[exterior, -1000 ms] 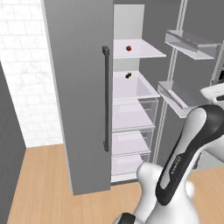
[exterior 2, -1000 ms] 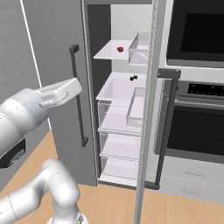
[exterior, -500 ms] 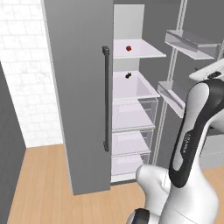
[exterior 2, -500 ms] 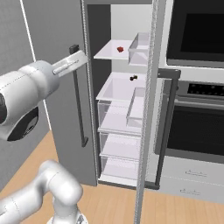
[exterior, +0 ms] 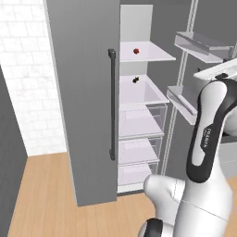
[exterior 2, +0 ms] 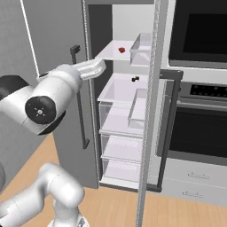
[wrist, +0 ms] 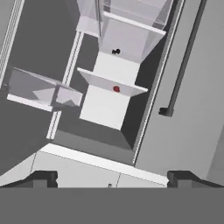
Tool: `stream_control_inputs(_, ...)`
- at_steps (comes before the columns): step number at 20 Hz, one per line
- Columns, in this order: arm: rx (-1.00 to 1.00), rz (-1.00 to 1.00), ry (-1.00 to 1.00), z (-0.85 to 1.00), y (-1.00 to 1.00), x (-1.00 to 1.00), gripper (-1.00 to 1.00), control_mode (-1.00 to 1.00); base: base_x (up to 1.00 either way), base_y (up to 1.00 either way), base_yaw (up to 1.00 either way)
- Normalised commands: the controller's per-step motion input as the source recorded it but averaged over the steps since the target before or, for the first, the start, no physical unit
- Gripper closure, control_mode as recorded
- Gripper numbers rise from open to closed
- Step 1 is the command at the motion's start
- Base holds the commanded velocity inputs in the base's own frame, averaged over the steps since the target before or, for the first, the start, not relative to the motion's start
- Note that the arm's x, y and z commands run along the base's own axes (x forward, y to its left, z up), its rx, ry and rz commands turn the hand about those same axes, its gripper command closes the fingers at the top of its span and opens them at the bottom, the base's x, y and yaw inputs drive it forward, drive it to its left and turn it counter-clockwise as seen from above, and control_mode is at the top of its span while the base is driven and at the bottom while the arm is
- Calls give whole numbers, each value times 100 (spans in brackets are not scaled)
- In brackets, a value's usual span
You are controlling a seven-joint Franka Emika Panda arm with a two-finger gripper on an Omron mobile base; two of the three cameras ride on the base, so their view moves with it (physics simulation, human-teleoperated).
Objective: Take the strawberry from the fridge and place it on top of the pancake, located on the dining counter.
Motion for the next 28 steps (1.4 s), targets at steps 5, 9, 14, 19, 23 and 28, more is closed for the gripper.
stream_control_inputs(5,-5,-19,8,-31,99,34,-100,-100,0,0,0)
stream_control_inputs(9,19,-1,0,-17,88,0,-100,-100,0,0,0)
stream_control_inputs(14,14,3,3,-1,42,3,-100,-100,0,0,0)
stream_control_inputs(19,-3,17,26,6,8,3,-100,-100,0,0,0)
stream_control_inputs(23,-6,19,23,29,0,0,-100,-100,0,0,0)
stream_control_inputs(28,-33,18,26,9,1,0,-100,-100,0,0,0)
